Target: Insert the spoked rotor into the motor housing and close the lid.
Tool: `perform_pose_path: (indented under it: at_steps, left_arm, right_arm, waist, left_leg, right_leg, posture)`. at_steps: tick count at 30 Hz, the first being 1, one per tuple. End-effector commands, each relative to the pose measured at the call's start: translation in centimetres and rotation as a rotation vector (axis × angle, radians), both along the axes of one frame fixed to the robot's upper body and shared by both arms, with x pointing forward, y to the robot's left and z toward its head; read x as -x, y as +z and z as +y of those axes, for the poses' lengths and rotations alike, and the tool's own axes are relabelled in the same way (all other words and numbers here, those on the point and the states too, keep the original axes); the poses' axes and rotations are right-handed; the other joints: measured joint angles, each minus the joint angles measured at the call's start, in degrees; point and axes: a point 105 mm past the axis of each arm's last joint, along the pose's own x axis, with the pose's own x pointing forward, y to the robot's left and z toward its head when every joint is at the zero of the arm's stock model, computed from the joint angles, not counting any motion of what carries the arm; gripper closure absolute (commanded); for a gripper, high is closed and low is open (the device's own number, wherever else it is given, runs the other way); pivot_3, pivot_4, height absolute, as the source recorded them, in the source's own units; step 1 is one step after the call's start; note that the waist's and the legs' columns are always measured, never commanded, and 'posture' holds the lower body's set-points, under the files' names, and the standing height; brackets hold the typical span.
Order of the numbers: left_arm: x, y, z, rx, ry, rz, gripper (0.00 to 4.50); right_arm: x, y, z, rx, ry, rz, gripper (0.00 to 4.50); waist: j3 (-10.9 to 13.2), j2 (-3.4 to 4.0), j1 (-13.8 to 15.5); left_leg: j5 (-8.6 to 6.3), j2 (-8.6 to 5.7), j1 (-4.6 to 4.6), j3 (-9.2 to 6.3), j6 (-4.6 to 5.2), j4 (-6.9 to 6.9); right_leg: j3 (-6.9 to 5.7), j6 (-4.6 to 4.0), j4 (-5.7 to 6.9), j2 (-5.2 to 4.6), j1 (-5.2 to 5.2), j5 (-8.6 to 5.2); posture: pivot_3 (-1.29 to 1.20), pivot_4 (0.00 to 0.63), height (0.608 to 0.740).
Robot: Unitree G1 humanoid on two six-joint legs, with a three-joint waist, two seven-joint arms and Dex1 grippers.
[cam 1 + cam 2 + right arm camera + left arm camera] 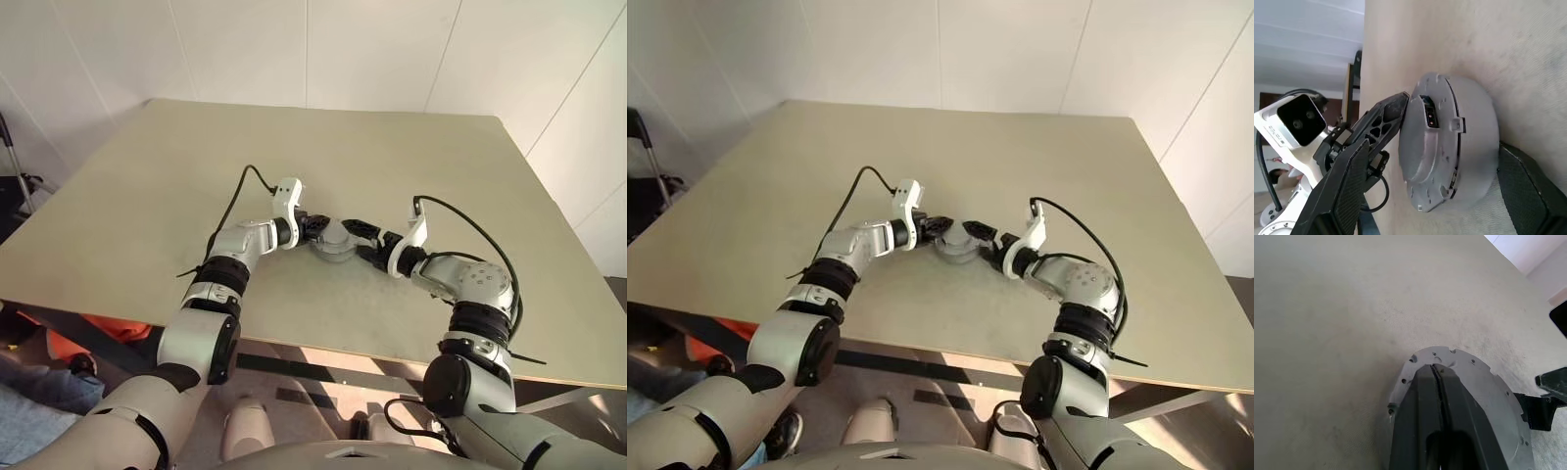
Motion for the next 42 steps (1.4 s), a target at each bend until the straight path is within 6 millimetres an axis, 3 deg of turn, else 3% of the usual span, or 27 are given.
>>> perform_pose_path:
  at_steps: [1, 10, 13, 17, 23, 24, 26, 30, 38, 42]
  left_arm:
    - [0.9, -1.0, -1.3, -0.014, -0.043, 0.041, 4.5]
    - [0.9, -1.1, -1.4, -0.013, -0.036, 0.041, 4.5]
    - [0.9, -1.2, -1.4, -0.014, -0.032, 0.04, 4.5]
    - [0.8, -1.2, -1.2, -0.013, -0.026, 0.038, 4.5]
    - [0.7, -1.0, -1.2, -0.009, -0.023, 0.032, 4.5]
    - [0.7, -1.0, -1.2, -0.007, -0.019, 0.028, 4.5]
    - [0.3, -0.6, -0.9, 0.01, 0.004, 0.015, 4.5]
    - [-0.9, 0.9, 0.8, 0.097, 0.086, -0.006, 4.5]
    - [-2.3, 2.4, 6.2, 0.216, 0.257, -0.018, 4.5]
    - [-2.2, 2.8, 8.0, 0.252, 0.318, -0.046, 4.5]
  right_arm:
    - [0.4, 2.3, 4.9, -0.082, 0.172, -0.056, 0.03]
    - [0.8, 2.0, 7.0, -0.049, 0.228, -0.055, 0.03]
    - [1.2, 2.0, 7.1, -0.05, 0.251, -0.061, 0.62]
    - [1.2, 2.0, 6.6, -0.022, 0.259, -0.077, 1.9]
    - [0.4, 2.0, 5.2, -0.005, 0.211, -0.081, 1.9]
    - [0.3, 2.1, 5.0, -0.005, 0.204, -0.082, 2.22]
    - [0.1, 2.2, 4.7, -0.008, 0.188, -0.084, 2.4]
    - [-0.6, 2.1, 3.8, 0.001, 0.145, -0.084, 2.4]
    - [-3.7, 4.3, 0.4, -0.03, -0.028, -0.136, 2.4]
    - [-5.2, 5.7, -0.3, -0.053, -0.097, -0.159, 2.4]
  waist:
    - [0.0, 0.0, -0.02]
    - [0.0, 0.0, -1.19]
    - [0.0, 0.0, -1.54]
    - [0.0, 0.0, -1.45]
    - [0.0, 0.0, -1.3]
    - [0.0, 0.0, -1.29]
    - [0.0, 0.0, -1.26]
    - [0.0, 0.0, -1.26]
    - [0.07, 0.02, -0.63]
    - [0.1, 0.03, 0.32]
  left_leg:
    - [0.0, 0.01, -0.01, 0.0, 0.01, -0.01]
    - [-0.02, 0.1, -0.02, 0.0, 0.04, -0.09]
    - [-0.03, 0.1, -0.02, 0.01, 0.04, -0.12]
    - [-0.02, 0.1, -0.24, 0.02, 0.04, -0.15]
    - [-0.02, 0.08, -0.22, 0.03, 0.04, -0.15]
    - [-0.02, 0.07, -0.22, 0.03, 0.04, -0.14]
    - [-0.02, 0.05, -0.22, 0.03, 0.04, -0.14]
    - [-0.02, 0.05, -0.23, 0.03, 0.04, -0.13]
    - [-0.03, 0.05, -0.68, 0.01, 0.08, 0.05]
    - [-0.07, 0.05, -0.8, 0.01, 0.15, 0.09]
  right_leg:
    - [0.0, -0.03, -0.01, 0.02, -0.01, 0.01]
    - [0.0, -0.14, -0.01, 0.12, -0.11, -0.06]
    - [0.0, -0.15, -0.02, 0.13, -0.14, -0.07]
    - [-0.01, -0.17, -0.01, 0.14, -0.36, -0.08]
    - [-0.01, -0.17, 0.0, 0.11, -0.33, -0.08]
    - [0.0, -0.17, 0.0, 0.09, -0.32, -0.08]
    - [-0.01, -0.17, 0.01, 0.08, -0.31, -0.08]
    - [-0.01, -0.18, 0.02, 0.08, -0.33, -0.07]
    - [-0.07, -0.19, 0.08, 0.06, -0.66, -0.06]
    - [-0.1, -0.19, 0.08, 0.06, -0.73, -0.06]
  posture:
    - [0.0, 0.0, 0.74]
    - [0.0, 0.0, 0.74]
    - [0.0, 0.0, 0.74]
    - [0.0, 0.0, 0.74]
    - [0.0, 0.0, 0.74]
    - [0.0, 0.0, 0.74]
    - [0.0, 0.0, 0.74]
    - [0.0, 0.0, 0.74]
    - [0.0, 0.0, 0.74]
    - [0.0, 0.0, 0.74]
